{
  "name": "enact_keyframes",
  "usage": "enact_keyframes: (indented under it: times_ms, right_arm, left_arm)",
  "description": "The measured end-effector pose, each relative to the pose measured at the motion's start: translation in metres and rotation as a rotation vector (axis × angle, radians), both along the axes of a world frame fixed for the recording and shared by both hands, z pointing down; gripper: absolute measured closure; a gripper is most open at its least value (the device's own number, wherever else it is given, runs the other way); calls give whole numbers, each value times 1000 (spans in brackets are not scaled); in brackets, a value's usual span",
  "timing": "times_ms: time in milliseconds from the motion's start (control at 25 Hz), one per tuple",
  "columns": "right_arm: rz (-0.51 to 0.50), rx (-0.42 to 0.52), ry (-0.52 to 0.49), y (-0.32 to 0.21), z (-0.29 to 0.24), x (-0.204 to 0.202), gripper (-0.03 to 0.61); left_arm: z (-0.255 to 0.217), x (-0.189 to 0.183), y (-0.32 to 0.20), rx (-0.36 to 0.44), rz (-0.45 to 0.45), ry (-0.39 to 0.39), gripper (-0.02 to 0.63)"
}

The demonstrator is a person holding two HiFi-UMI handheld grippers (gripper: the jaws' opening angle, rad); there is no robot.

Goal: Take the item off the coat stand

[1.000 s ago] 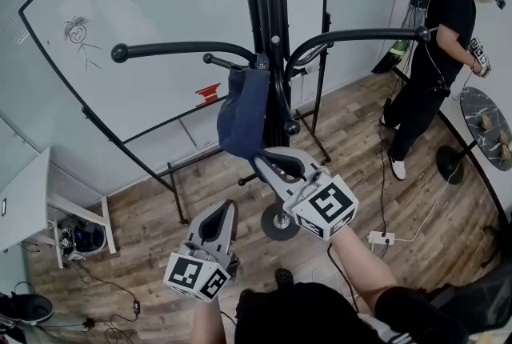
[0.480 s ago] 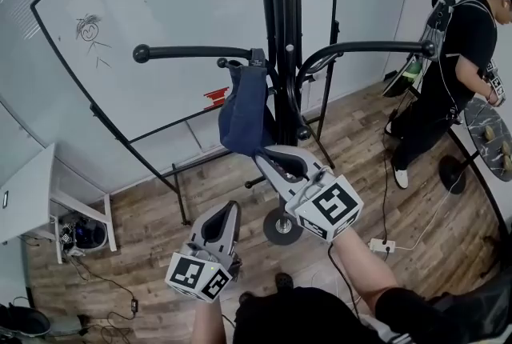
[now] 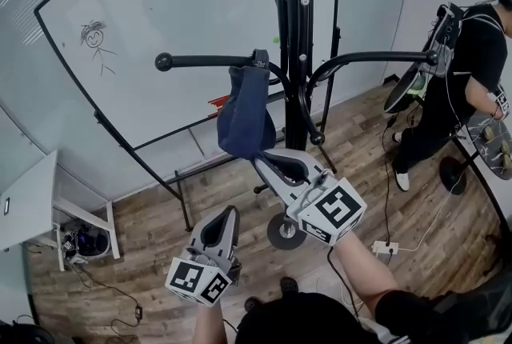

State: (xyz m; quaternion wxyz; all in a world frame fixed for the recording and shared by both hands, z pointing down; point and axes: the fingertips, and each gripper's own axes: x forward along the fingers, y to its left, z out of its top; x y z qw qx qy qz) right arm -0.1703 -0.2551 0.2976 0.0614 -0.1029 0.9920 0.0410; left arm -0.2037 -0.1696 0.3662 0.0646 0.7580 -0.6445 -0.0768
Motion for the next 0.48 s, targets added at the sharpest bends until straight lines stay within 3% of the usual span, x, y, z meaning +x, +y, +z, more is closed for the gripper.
enact_keyframes:
  times_ms: [480]
  right_arm:
    - [18, 43, -27, 11, -23, -14, 534]
  left_arm:
    - [-6, -17, 12, 22, 17, 1, 600]
